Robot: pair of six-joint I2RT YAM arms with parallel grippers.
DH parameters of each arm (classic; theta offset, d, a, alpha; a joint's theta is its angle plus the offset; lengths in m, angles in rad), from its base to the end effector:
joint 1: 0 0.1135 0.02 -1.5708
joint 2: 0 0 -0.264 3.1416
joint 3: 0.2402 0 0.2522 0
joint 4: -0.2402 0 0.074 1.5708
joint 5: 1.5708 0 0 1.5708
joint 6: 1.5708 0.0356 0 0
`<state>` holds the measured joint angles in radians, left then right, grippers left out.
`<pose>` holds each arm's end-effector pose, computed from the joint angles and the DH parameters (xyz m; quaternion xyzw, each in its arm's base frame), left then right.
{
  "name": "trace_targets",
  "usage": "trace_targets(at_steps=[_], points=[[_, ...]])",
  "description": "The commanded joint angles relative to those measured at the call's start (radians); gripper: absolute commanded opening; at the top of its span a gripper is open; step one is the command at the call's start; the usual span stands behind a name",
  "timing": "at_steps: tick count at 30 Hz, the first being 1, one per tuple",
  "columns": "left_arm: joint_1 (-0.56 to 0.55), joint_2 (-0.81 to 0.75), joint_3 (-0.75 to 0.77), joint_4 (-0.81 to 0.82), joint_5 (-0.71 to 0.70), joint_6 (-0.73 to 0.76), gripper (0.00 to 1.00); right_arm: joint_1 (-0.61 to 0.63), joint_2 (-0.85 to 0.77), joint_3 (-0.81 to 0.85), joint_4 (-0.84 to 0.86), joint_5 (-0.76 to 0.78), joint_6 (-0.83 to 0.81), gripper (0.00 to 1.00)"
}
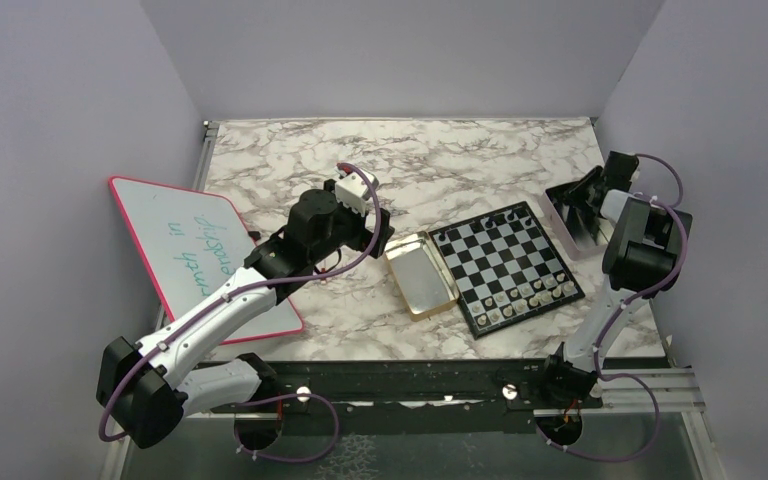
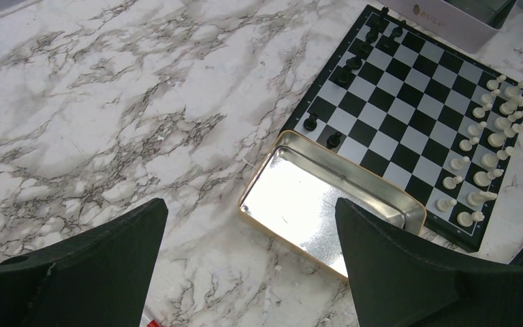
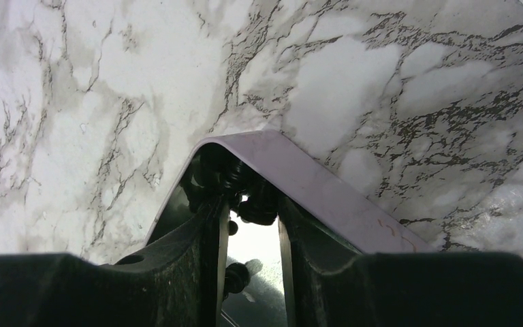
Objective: Set up the chess pieces on the board
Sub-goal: Pick up the chess piece from the storage box.
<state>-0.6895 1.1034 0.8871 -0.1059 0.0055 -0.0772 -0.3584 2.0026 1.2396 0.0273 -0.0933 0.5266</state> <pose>0.1983 -0.1637 0.3205 0.2461 0.7732 -0.2207 0.5413 0.4040 -0.1478 0.1539 0.3739 0.8332 0.0765 0.4001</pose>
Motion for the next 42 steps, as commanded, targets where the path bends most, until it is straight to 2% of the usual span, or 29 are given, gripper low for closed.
trace_targets(at_steps=[1,5,10,19,24,34,42], points=[[-0.003,-0.004,-0.010,0.021,-0.020,0.008,0.94,-0.001,0.032,0.034,-0.040,0.034,0.005,0.37],[-0.003,-0.006,-0.011,0.021,-0.019,0.008,0.94,-0.001,0.047,0.052,-0.084,0.038,-0.004,0.37],[-0.003,-0.007,-0.011,0.021,-0.020,0.007,0.94,-0.001,0.039,0.045,-0.089,0.044,-0.020,0.29],[-0.003,-0.030,-0.015,0.025,-0.022,0.009,0.94,-0.001,0.014,0.041,-0.140,0.037,-0.055,0.25],[-0.003,-0.031,-0.019,0.027,-0.028,0.017,0.93,-0.001,-0.030,-0.003,-0.155,-0.020,-0.070,0.24],[-0.002,-0.026,-0.028,0.031,-0.057,0.023,0.93,0.003,-0.153,-0.031,-0.205,-0.027,-0.113,0.21],[-0.002,-0.010,-0.014,0.013,-0.048,0.015,0.90,0.052,-0.249,-0.076,-0.201,-0.013,-0.132,0.21]])
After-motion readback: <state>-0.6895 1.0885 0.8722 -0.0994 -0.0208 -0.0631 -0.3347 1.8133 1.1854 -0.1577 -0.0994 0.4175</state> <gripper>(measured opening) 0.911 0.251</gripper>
